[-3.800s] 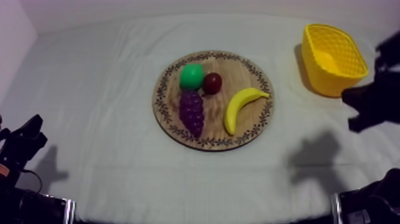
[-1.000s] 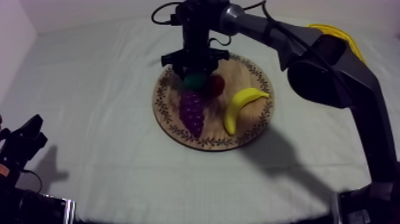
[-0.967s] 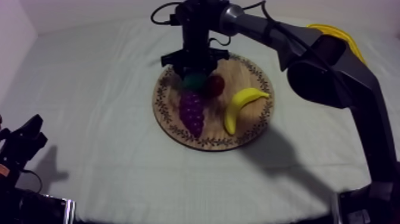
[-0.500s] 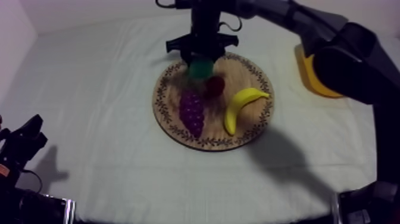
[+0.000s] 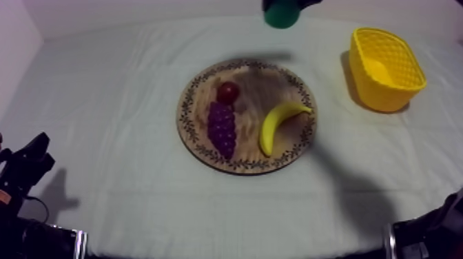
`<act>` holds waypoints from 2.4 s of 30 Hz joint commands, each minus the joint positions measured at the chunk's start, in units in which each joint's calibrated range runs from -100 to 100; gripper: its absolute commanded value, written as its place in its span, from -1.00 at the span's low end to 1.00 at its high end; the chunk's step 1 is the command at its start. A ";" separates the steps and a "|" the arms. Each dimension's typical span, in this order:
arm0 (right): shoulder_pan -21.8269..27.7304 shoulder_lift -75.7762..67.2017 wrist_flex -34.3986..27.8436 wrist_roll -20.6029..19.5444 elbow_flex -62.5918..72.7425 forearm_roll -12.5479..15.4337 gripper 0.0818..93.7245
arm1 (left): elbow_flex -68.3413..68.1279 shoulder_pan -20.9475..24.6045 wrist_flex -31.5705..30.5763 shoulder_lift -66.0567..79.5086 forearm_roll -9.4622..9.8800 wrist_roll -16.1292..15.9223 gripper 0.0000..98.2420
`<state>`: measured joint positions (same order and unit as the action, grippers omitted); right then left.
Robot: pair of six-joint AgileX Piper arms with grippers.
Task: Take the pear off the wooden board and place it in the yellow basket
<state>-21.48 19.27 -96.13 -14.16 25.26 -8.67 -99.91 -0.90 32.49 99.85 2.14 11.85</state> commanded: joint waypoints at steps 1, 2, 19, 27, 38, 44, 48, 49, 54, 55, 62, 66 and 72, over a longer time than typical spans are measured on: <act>4.53 -1.86 1.40 0.88 -1.81 -0.14 -0.23 | 0.02 0.00 0.00 -0.02 -0.01 -0.01 -1.00; 5.98 -2.15 1.87 1.29 -2.46 -0.25 -0.22 | 0.02 0.00 0.00 -0.02 -0.01 -0.01 -1.00; 23.69 -0.19 8.84 6.20 -6.90 -3.00 -0.21 | 0.02 0.00 0.00 -0.02 -0.01 -0.01 -1.00; 24.32 3.49 13.82 5.79 -14.04 -4.79 -0.18 | 0.02 0.00 0.00 -0.02 -0.01 -0.01 -1.00; 24.07 11.28 17.76 5.24 -19.27 -5.76 0.19 | 0.02 0.00 0.00 -0.02 -0.01 -0.01 -1.00; 24.44 9.78 18.11 6.40 -18.33 -4.82 0.26 | 0.02 0.00 0.00 -0.02 -0.01 -0.01 -1.00; 24.46 4.69 17.96 7.45 -18.62 -3.29 0.20 | 0.02 0.00 0.00 -0.02 -0.01 -0.01 -1.00; 24.37 3.03 17.99 7.64 -18.93 -2.93 0.17 | 0.02 0.00 0.00 -0.02 -0.01 -0.01 -1.00; 23.53 -7.43 20.35 8.00 -22.90 -1.60 -0.01 | 0.02 0.00 0.00 -0.02 -0.01 -0.01 -1.00; 23.33 -9.81 21.38 7.95 -24.22 -1.38 -0.06 | 0.02 0.00 0.00 -0.02 -0.01 -0.01 -1.00; 22.33 -27.82 29.14 8.29 -35.39 1.65 -0.38 | 0.02 0.00 0.00 -0.02 -0.01 -0.01 -1.00; 23.18 -39.23 33.65 10.39 -42.85 4.79 -0.64 | 0.02 0.00 0.00 -0.02 -0.01 -0.01 -1.00; 25.25 -55.93 39.88 14.37 -56.94 9.85 -0.93 | 0.02 0.00 0.00 -0.02 -0.01 -0.01 -1.00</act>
<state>3.50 -26.13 -57.69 -1.34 -24.77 0.00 -99.91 -0.90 32.49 99.85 2.14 11.85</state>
